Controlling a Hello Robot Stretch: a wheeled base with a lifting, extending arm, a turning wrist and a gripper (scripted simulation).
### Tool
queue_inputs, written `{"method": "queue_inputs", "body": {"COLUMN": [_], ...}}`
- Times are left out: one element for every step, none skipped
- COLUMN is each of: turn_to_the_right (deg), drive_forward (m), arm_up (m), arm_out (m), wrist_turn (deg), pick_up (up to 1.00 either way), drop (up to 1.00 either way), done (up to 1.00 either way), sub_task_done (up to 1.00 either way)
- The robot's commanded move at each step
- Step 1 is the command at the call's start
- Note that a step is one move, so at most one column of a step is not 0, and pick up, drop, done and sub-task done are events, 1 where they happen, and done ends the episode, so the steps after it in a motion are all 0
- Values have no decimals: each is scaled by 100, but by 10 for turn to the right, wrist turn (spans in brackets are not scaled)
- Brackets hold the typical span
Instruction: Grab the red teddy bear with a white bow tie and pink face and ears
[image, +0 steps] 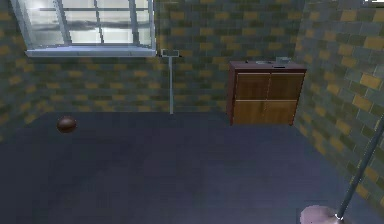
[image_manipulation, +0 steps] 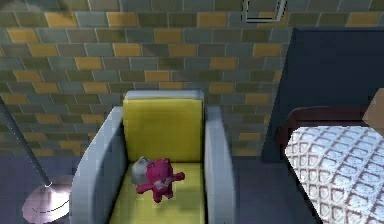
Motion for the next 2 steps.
{"method": "queue_inputs", "body": {"turn_to_the_right": [0, 0], "drive_forward": [0, 0], "arm_up": [0, 0], "arm_out": [50, 0], "wrist_turn": [0, 450], "pick_up": [0, 0], "drop": [0, 0], "done": [0, 0], "sub_task_done": [0, 0]}}
